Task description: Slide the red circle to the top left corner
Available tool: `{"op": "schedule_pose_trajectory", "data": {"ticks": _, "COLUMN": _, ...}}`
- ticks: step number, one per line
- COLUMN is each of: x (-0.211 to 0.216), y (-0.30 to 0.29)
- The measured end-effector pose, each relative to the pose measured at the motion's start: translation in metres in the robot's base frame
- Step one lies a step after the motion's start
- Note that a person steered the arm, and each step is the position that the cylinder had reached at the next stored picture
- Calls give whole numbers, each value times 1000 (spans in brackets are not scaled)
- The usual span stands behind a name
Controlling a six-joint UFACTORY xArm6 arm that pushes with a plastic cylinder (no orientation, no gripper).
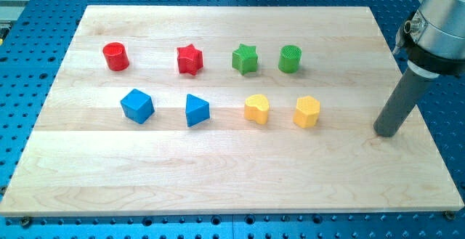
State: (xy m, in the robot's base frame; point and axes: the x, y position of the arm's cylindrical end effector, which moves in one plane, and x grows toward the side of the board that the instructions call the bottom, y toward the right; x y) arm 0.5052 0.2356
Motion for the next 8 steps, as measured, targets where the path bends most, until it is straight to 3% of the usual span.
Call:
{"op": "schedule_pose_trajectory", "data": {"ticks": 3, "x": -8, "y": 0}}
{"op": "schedule_pose_trajectory", "data": {"ticks": 6, "x": 3, "y": -39}}
{"op": "schedule_pose_trajectory", "data": {"ticks": 7, "x": 55, "y": -124}}
{"op": "schedule_pose_trajectory", "data": {"ticks": 8, "x": 55, "y": -244}}
